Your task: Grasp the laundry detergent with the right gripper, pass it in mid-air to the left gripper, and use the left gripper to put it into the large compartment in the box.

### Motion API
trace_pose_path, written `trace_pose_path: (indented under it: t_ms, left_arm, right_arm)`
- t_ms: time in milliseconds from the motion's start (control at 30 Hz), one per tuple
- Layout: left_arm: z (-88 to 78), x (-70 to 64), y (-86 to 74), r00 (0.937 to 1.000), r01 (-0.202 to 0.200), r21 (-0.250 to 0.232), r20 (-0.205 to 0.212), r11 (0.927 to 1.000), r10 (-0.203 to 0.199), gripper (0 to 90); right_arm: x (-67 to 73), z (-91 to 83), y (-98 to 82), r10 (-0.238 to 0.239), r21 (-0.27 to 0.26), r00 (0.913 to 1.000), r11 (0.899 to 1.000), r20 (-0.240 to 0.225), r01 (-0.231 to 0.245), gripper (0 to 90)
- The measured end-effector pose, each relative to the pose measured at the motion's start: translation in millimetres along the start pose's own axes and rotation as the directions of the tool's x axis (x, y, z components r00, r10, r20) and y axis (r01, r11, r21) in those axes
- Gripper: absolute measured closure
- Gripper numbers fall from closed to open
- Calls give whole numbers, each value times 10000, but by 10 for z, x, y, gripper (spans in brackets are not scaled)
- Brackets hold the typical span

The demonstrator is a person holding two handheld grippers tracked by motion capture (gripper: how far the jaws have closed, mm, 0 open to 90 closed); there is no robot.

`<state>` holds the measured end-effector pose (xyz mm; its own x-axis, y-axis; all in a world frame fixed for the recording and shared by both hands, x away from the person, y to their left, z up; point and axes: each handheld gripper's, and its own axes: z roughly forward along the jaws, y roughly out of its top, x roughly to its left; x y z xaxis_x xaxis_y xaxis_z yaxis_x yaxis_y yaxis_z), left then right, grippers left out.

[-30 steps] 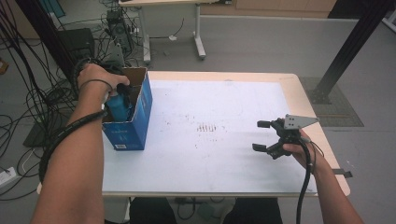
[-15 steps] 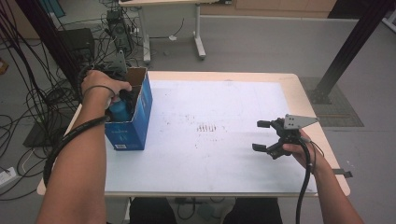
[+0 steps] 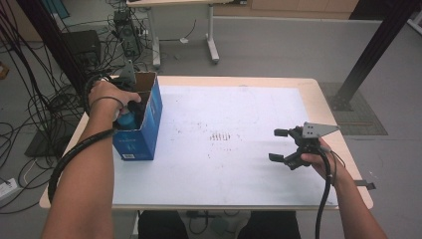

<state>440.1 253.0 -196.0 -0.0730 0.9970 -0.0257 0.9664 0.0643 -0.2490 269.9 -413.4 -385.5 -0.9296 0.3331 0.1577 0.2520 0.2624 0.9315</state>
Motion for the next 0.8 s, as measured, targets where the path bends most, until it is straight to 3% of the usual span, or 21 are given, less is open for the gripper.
trace_pose_path:
  t_ms: [800]
  left_arm:
    - [13,3,-18,10000,65,-29,5,10000,-65,376]
  right_arm:
    - [17,-14,9,-33,-34,10000,10000,32,33,29]
